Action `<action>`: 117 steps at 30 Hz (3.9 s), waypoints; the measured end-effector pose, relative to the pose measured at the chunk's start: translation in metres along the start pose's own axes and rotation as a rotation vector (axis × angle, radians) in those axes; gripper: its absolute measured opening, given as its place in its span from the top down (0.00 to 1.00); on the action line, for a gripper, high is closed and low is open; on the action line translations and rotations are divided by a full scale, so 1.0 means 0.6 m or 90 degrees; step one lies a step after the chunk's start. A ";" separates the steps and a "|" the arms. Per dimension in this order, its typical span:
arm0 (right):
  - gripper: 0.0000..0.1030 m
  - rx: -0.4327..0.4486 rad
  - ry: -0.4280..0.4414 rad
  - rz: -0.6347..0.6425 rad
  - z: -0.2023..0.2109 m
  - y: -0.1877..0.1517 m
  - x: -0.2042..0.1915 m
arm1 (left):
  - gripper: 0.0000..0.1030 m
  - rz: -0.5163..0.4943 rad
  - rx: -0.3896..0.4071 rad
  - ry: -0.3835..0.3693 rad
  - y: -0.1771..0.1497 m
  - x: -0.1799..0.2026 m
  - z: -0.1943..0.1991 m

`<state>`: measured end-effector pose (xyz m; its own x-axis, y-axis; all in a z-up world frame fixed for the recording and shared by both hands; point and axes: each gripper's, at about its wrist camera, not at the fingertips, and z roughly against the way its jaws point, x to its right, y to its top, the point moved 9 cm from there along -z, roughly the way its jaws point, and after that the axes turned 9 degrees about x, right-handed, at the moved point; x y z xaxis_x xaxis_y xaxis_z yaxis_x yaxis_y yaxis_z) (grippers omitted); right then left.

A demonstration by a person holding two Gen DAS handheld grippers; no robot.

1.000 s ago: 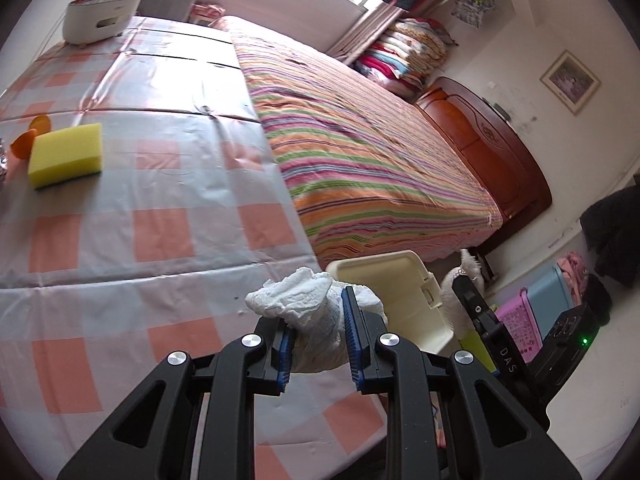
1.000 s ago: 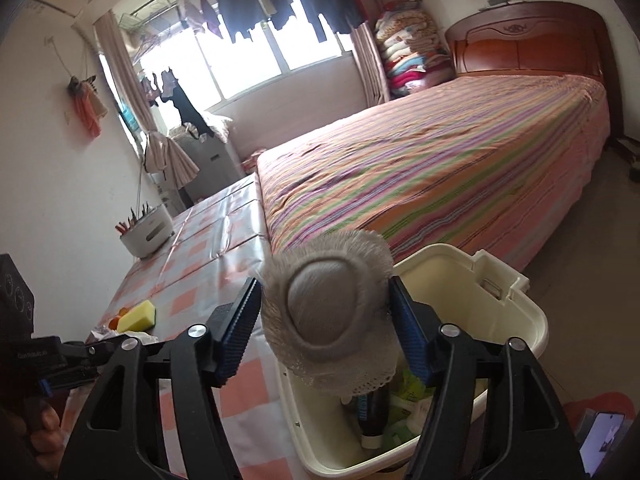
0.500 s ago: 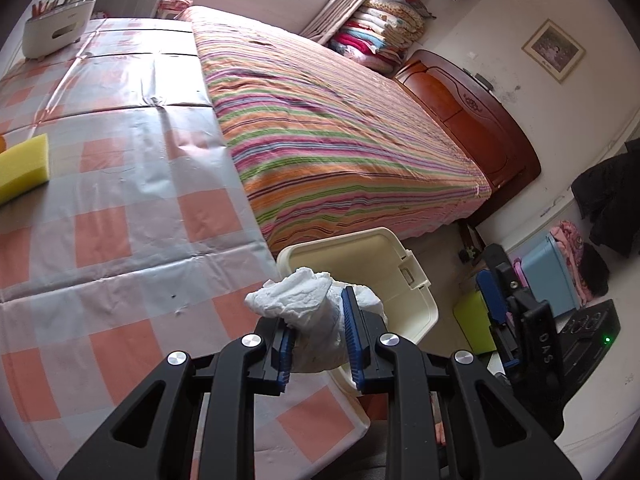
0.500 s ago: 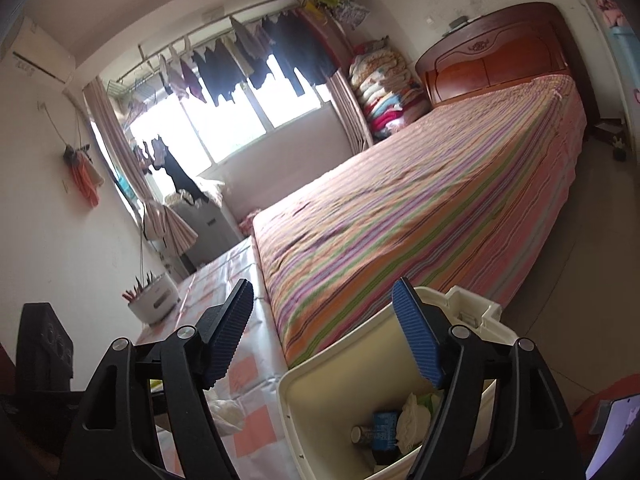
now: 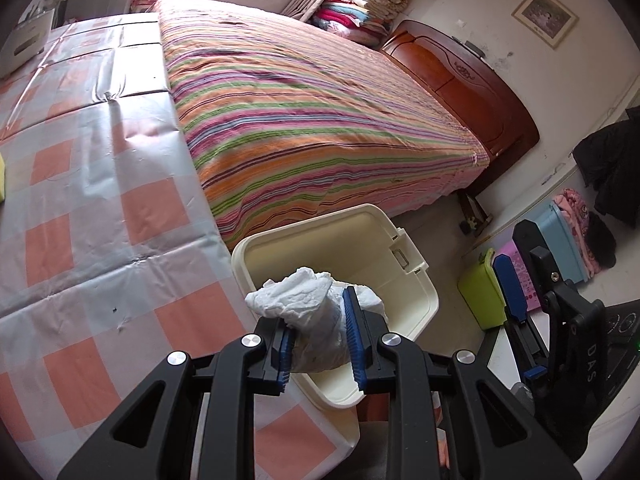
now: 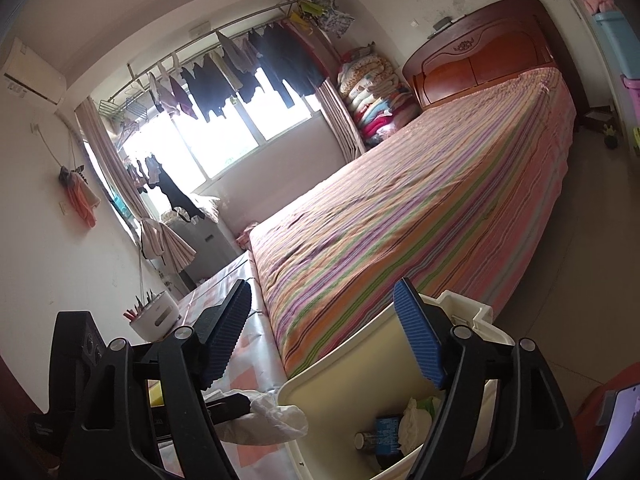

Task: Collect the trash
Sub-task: 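Bring the white tissue over the cream bin and open the left tool, then move both open tools back over the table toward the sponge and box, then grasp the yellow sponge with the right tool and lift it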

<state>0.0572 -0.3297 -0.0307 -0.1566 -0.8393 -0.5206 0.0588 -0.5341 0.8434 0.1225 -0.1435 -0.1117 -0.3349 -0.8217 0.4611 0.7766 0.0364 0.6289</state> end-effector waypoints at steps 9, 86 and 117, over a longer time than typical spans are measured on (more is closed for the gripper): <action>0.28 0.003 -0.008 -0.039 0.005 0.002 0.024 | 0.63 0.002 -0.025 0.011 -0.005 0.001 -0.035; 0.17 -0.443 0.465 0.458 -0.181 -0.470 -0.627 | 0.30 0.336 0.216 0.333 -0.188 -0.513 0.468; 0.06 -0.492 0.224 0.508 -0.309 -0.604 -0.638 | 0.30 0.359 0.229 0.323 -0.205 -0.548 0.497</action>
<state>0.2787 0.1665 -0.1616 0.4713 -0.8819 0.0115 0.6207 0.3410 0.7060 -0.0219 0.2918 -0.1543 0.4009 -0.7788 0.4825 0.5091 0.6273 0.5893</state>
